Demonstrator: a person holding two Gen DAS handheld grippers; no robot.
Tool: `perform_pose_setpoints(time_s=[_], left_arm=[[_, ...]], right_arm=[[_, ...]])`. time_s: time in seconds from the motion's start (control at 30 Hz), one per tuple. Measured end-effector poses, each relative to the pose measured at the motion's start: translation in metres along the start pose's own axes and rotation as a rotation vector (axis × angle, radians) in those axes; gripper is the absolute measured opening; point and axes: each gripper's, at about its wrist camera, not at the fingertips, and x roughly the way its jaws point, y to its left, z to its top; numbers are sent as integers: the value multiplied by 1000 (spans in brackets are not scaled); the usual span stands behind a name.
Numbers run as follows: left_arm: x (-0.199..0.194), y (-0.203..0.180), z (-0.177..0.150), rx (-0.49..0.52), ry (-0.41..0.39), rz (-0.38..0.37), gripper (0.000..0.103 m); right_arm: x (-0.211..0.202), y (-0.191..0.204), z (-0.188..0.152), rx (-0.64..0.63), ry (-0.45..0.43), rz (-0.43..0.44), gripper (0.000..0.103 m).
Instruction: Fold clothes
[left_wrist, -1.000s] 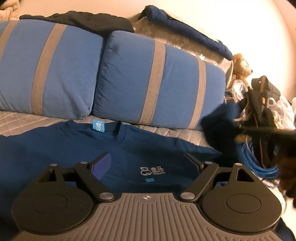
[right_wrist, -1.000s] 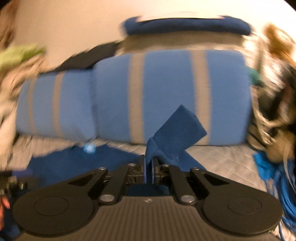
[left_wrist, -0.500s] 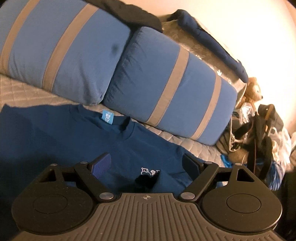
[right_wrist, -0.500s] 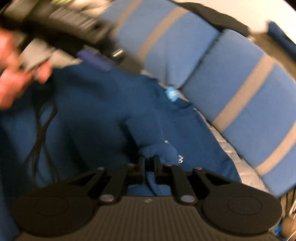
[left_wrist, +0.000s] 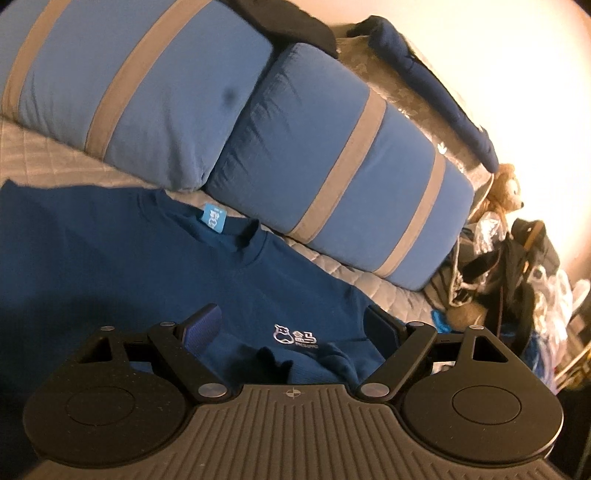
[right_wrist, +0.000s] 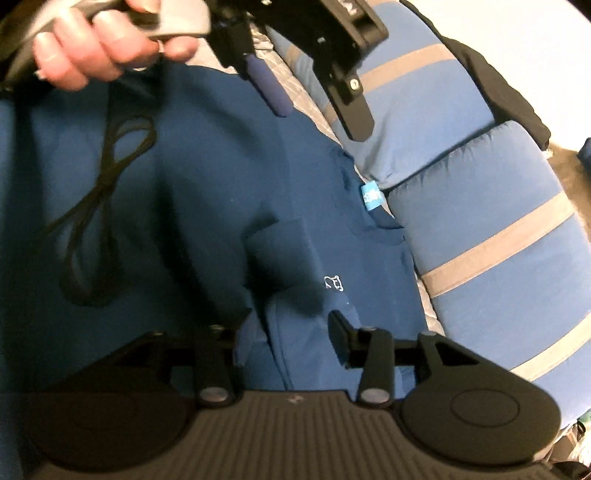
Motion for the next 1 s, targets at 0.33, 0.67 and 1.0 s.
perform_pose_setpoints(time_s=[0.33, 0.67, 1.0], left_arm=[[32, 34, -9, -331, 213, -152, 85], [72, 59, -29, -643, 345, -253, 85], [117, 79, -57, -943, 424, -321, 58]], right_arm=[[14, 13, 5, -124, 40, -53, 12], [-10, -6, -4, 65, -47, -75, 9], [-26, 4, -15, 4, -100, -105, 9]])
